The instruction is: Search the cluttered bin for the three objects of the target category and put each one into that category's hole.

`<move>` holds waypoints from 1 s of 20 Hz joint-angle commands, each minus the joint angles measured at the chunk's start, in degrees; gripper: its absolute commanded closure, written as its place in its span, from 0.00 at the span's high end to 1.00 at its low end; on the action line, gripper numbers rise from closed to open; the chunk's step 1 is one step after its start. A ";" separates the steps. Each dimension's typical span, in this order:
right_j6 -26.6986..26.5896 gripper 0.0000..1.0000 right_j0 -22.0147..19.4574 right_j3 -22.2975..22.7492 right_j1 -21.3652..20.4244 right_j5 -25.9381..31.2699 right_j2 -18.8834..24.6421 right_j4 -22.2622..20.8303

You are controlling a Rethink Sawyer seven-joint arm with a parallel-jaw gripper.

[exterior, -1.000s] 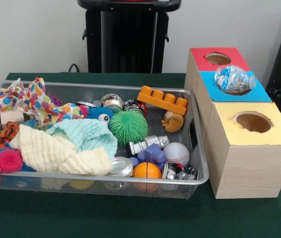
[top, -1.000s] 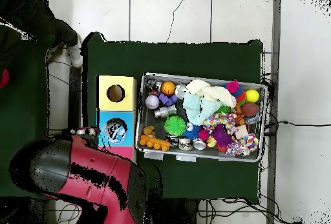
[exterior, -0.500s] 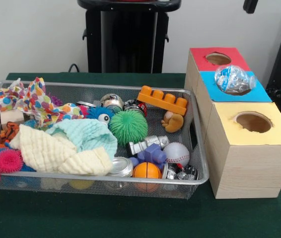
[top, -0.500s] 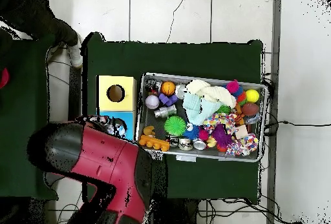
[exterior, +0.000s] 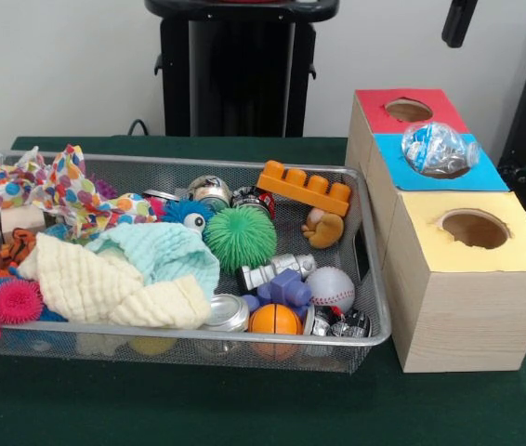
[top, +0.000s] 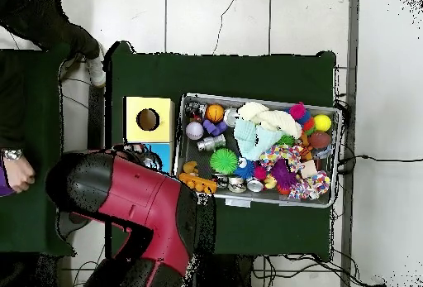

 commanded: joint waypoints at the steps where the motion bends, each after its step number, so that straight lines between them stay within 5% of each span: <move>1: 12.25 0.00 -1.44 -0.58 2.22 -2.32 5.98 2.08; 20: 12.44 0.00 -2.89 -4.59 7.46 -6.15 7.42 5.15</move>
